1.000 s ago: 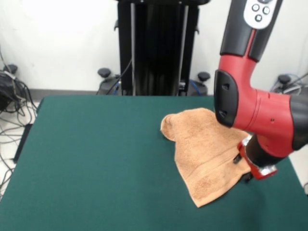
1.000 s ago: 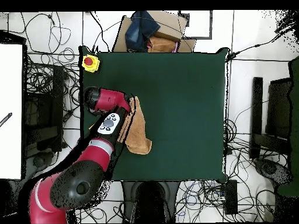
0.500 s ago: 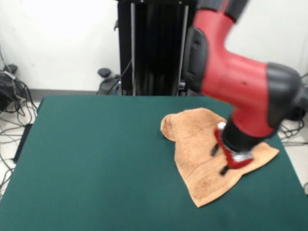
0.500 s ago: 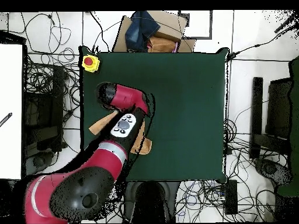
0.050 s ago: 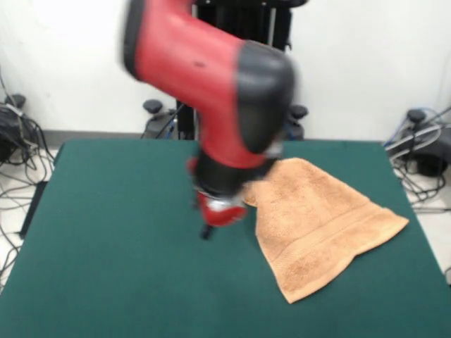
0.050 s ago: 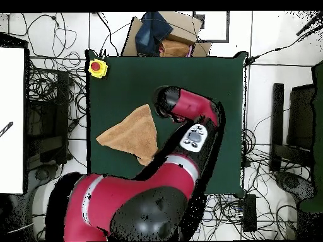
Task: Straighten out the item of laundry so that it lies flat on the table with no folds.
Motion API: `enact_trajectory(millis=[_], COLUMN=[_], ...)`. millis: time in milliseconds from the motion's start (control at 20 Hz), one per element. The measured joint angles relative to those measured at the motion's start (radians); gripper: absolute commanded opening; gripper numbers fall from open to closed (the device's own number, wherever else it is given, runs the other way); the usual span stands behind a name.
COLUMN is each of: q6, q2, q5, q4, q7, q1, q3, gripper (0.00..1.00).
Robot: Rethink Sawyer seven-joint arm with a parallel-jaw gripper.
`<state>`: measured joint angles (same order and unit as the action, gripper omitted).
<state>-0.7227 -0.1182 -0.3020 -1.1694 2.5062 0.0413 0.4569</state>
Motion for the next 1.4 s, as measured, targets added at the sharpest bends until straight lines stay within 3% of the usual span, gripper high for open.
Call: enact_trajectory(millis=[250, 650, 1050, 1400], q6=[0.0, 0.012, 0.032, 0.036], q2=[-0.048, -0.064, -0.051, -0.032], q5=[0.143, 0.28, 0.371, 0.442], q4=[-0.007, -0.007, 0.003, 0.019], q7=[-0.157, -0.34, -0.427, -0.444], q1=[0.127, 0.31, 0.453, 0.493], q3=[-0.029, -0.082, -0.142, -0.168], gripper=[1.0, 1.0, 1.0, 1.0])
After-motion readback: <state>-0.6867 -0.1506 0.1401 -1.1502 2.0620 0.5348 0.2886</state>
